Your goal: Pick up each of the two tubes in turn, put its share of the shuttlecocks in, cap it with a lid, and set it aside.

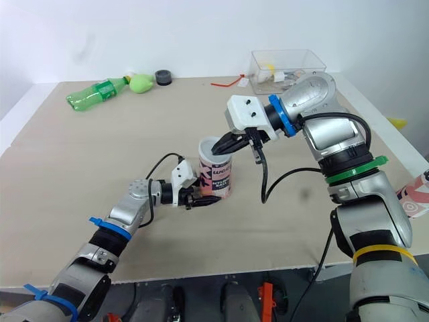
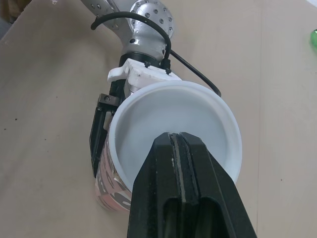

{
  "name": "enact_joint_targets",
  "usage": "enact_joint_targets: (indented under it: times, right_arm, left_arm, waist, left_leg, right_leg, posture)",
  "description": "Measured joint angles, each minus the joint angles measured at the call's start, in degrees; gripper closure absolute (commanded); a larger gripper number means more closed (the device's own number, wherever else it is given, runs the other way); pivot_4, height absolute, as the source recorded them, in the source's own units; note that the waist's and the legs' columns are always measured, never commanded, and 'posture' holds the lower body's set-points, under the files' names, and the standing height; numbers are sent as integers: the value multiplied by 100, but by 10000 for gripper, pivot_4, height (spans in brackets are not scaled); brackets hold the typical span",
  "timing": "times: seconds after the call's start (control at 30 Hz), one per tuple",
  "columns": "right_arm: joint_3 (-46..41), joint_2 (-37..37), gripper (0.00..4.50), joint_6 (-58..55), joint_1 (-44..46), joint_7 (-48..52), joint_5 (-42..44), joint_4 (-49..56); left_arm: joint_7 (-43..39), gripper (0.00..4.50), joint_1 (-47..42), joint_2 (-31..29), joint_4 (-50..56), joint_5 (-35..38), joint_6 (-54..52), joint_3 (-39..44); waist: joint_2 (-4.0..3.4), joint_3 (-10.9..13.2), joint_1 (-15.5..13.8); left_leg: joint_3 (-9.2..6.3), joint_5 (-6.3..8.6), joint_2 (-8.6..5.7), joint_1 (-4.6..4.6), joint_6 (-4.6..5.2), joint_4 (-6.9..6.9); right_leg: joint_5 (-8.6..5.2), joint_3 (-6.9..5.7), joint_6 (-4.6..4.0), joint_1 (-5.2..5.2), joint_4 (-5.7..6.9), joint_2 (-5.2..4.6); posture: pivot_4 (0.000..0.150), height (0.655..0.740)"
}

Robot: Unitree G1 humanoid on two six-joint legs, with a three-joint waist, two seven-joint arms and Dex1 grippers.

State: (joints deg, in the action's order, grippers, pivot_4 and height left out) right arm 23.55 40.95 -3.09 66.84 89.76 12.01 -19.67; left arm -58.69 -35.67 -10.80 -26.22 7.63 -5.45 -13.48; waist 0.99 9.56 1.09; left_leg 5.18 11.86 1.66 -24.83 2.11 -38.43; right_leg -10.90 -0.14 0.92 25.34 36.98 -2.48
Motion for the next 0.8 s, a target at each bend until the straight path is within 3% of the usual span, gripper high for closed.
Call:
enact_joint_targets:
  times: [0.47, 0.8]
  right_arm:
    - [25, -328, 44590, 611, 80, 1, -255, -186]
    - [99, -570, 44590, 1907, 346, 2, -862, -653]
  left_arm:
    - [-10, 18123, 5, -76, -12, 13, 0, 17]
    - [21, 18123, 5, -37, -78, 24, -39, 87]
  waist:
    - [2, -3, 18]
    - [4, -7, 22]
  left_leg:
    - [3, 0, 15, 19, 0, 1]
    - [12, -2, 18, 33, -2, 1]
  right_leg:
    - [-4, 1, -3, -9, 4, 14]
    - [-14, 13, -13, -15, 7, 18]
  posture:
    - [1500, 7400]
    - [1500, 7400]
